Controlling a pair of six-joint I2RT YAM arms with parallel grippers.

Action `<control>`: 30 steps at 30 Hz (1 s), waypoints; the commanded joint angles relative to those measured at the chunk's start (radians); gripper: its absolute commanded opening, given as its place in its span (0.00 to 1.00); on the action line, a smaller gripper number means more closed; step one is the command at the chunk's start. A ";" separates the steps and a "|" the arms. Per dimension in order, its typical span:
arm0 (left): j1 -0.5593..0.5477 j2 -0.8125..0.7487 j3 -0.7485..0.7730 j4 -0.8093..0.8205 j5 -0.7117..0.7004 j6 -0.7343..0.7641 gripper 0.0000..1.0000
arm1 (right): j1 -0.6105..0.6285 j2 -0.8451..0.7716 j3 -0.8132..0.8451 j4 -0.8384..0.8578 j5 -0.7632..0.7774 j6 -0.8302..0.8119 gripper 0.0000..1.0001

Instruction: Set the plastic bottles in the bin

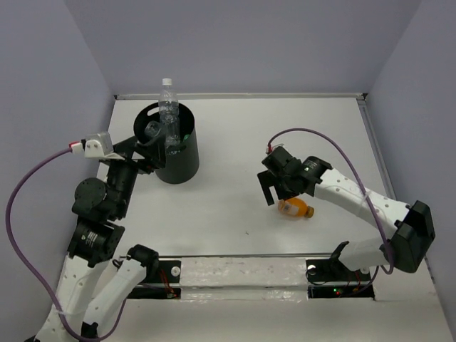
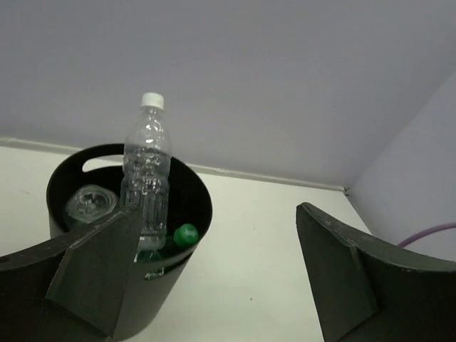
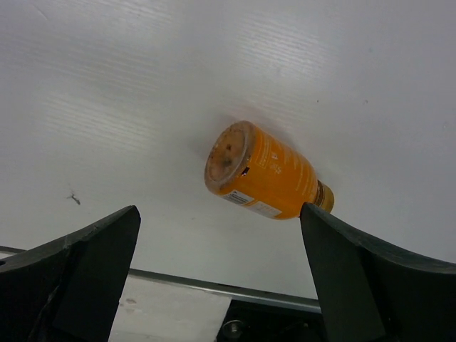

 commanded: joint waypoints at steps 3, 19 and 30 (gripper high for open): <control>-0.005 -0.144 -0.102 -0.076 0.036 -0.009 0.99 | 0.000 0.137 0.107 -0.197 -0.042 -0.034 1.00; -0.095 -0.168 -0.196 0.010 0.146 -0.003 0.99 | -0.112 0.335 0.004 -0.152 -0.102 0.005 1.00; -0.110 -0.161 -0.228 0.029 0.138 0.000 0.99 | -0.142 0.446 0.061 -0.045 -0.064 -0.138 0.92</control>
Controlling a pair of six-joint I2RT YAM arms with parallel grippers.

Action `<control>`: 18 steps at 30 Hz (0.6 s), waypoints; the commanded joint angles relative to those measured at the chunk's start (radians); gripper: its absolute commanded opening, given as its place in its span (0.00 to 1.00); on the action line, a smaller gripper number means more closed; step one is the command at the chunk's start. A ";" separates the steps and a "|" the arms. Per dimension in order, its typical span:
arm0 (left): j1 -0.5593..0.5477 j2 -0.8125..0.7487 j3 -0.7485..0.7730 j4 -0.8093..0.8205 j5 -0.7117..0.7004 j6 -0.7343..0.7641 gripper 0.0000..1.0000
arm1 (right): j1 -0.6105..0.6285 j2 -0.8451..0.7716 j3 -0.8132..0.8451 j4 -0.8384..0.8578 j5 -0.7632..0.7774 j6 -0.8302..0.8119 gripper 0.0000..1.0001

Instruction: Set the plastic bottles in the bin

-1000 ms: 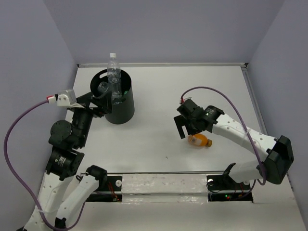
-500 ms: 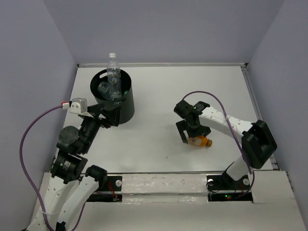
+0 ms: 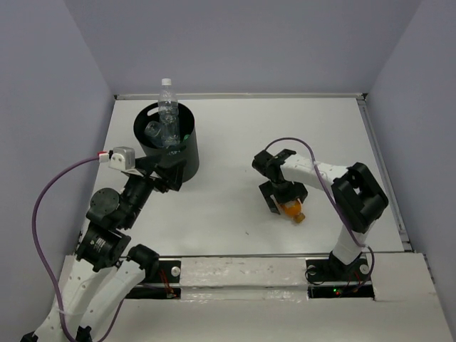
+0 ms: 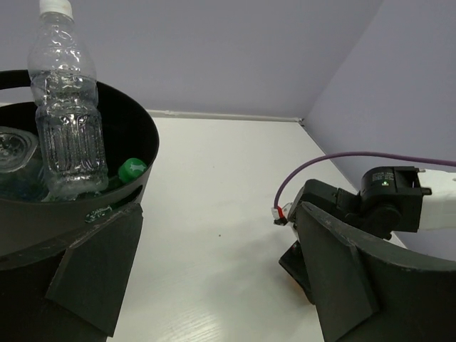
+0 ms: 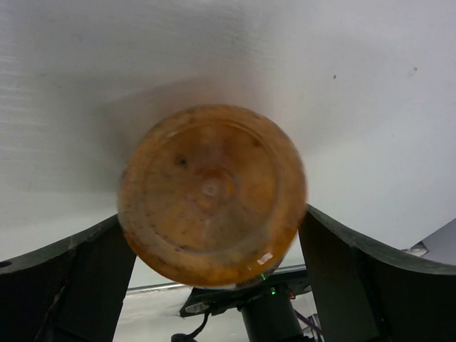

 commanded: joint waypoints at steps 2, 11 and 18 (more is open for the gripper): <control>-0.002 0.011 -0.021 0.059 -0.003 0.020 0.99 | -0.017 -0.027 0.013 0.142 -0.040 -0.090 0.90; 0.044 0.004 -0.044 0.053 0.016 0.010 0.99 | -0.036 -0.015 0.033 0.227 -0.013 -0.101 0.71; 0.050 -0.013 -0.039 0.047 -0.009 0.022 0.99 | -0.019 -0.093 0.097 0.248 -0.002 -0.040 0.39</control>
